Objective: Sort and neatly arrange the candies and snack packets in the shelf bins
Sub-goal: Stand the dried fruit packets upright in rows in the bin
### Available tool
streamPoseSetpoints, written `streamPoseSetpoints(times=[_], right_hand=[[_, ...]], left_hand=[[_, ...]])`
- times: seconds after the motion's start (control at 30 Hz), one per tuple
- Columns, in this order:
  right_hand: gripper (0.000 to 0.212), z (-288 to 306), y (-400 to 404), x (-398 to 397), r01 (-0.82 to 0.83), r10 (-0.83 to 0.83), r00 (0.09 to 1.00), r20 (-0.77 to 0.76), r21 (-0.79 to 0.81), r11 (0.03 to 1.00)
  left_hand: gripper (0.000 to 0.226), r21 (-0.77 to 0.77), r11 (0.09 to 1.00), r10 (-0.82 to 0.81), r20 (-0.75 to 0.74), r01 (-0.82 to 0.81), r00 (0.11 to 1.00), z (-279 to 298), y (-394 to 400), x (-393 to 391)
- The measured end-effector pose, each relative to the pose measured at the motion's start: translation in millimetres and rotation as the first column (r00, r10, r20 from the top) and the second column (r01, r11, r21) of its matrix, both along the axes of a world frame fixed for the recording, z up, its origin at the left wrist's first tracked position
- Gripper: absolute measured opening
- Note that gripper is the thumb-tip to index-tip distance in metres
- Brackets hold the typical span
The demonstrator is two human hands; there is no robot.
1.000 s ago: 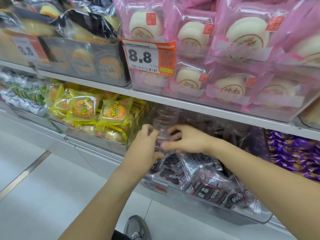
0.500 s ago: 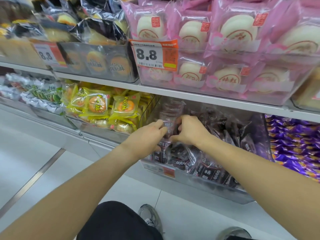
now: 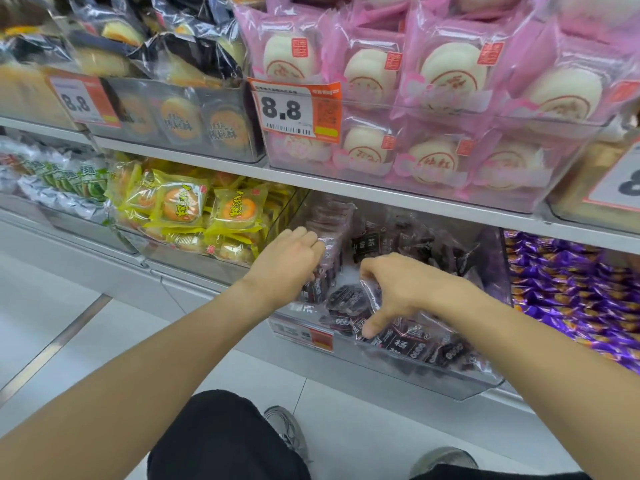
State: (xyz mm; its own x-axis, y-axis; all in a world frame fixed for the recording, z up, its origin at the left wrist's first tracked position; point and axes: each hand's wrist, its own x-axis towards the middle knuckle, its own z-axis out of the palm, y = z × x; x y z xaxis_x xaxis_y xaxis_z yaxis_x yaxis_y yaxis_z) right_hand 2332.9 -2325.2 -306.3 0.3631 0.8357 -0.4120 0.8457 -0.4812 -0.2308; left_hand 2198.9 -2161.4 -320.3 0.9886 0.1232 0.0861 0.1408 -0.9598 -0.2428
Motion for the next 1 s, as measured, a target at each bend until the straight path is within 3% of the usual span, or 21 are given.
streamPoseSetpoints(times=[0.13,0.23,0.33,0.43,0.53,0.6,0.67,0.77,0.93,1.0], right_hand=[[0.089,12.4,-16.2,12.9,-0.041,0.044,0.998,-0.055,0.045,0.998],[0.062,18.6,-21.8,20.5,-0.034,0.047,0.995,-0.087,0.145,0.989],[0.046,22.1,-25.0,18.9,0.019,0.021,0.992,-0.125,0.314,0.949],[0.045,31.8,-29.3,12.2,0.116,0.0,0.977,-0.215,0.525,0.843],[0.049,37.1,-32.3,1.1,0.282,-0.024,0.93,-0.368,0.668,0.688],[0.052,36.4,-30.3,-13.9,0.443,-0.063,0.866,-0.497,0.701,0.558],[0.051,36.1,-27.4,-29.6,0.618,-0.053,0.731,-0.681,0.626,0.476],[0.039,33.1,-27.8,-42.2,0.722,0.009,0.524,-0.851,0.45,0.526],[0.032,19.7,-25.4,-40.8,0.713,-0.005,0.54,-0.842,0.454,0.534],[0.03,16.8,-23.7,-39.2,0.699,0.023,0.536,-0.844,0.459,0.548]], left_hand=[[0.027,-0.037,0.999,0.032,0.022,-0.032,0.999,-10.5,2.0,-4.8],[0.035,-0.085,0.994,0.074,0.002,-0.073,0.997,-8.3,1.4,-4.9],[0.053,-0.274,0.959,0.095,0.088,-0.067,0.992,0.5,-5.5,-7.2],[0.058,-0.63,0.777,0.207,0.236,-0.013,0.949,12.0,-19.0,-21.9],[0.067,-0.868,0.494,0.287,0.215,0.048,0.934,15.3,-37.0,-42.3],[0.067,-0.943,0.316,0.332,0.218,0.109,0.918,13.4,-49.8,-48.9],[0.053,-0.965,0.179,0.44,0.252,0.191,0.862,8.4,-57.9,-49.4],[0.036,-0.953,0.013,0.586,0.254,0.304,0.769,3.7,-63.9,-50.5],[0.034,-0.954,-0.041,0.629,0.208,0.299,0.749,-4.2,-64.7,-60.5],[0.045,-0.94,-0.162,0.63,0.136,0.301,0.764,-6.8,-60.9,-66.0]])
